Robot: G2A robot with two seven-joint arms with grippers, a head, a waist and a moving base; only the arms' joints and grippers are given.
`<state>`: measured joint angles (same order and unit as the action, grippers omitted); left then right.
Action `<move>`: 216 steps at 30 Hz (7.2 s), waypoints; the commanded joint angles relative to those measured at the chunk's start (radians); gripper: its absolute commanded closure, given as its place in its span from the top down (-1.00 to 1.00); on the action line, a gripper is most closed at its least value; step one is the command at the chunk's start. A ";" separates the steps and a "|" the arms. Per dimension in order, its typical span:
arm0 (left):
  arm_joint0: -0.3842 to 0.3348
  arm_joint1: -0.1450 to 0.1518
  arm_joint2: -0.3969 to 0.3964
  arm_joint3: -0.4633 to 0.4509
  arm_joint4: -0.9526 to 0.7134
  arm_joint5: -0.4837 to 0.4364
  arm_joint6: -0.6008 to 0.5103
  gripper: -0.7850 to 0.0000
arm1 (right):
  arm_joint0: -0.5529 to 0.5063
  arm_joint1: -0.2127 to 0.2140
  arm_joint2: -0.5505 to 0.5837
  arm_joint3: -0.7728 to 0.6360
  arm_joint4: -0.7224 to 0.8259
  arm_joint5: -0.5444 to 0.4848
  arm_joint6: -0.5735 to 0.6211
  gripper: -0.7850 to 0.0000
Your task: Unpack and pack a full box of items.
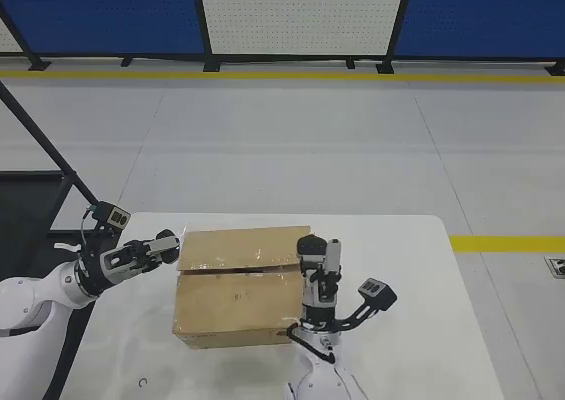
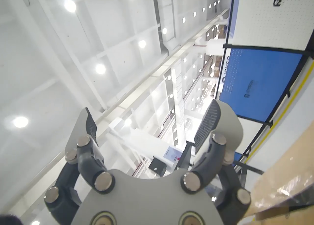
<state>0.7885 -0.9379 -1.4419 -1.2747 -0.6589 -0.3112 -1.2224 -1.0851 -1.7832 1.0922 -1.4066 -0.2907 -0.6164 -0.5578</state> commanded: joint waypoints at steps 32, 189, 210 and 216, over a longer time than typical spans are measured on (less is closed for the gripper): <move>0.093 0.002 -0.042 -0.147 -0.122 0.058 0.021 -1.00 | 0.029 -0.017 0.022 -0.023 -0.022 0.512 0.129 1.00; 0.050 -0.024 -0.031 -0.223 0.025 -0.009 0.190 -1.00 | -0.053 -0.006 0.116 -0.086 0.216 0.317 0.364 1.00; 0.136 -0.012 -0.094 -0.133 -0.005 0.008 0.173 -1.00 | -0.034 0.016 0.122 -0.085 0.216 0.378 0.542 1.00; 0.156 -0.010 -0.101 -0.119 -0.004 0.020 0.179 -1.00 | -0.021 0.018 0.109 -0.074 0.206 0.392 0.542 1.00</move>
<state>0.9420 -0.9483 -1.5435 -1.3964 -0.6644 -0.2921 -1.0447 -1.1080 -1.7654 1.2024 -1.4813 -0.0859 -0.2253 -0.0147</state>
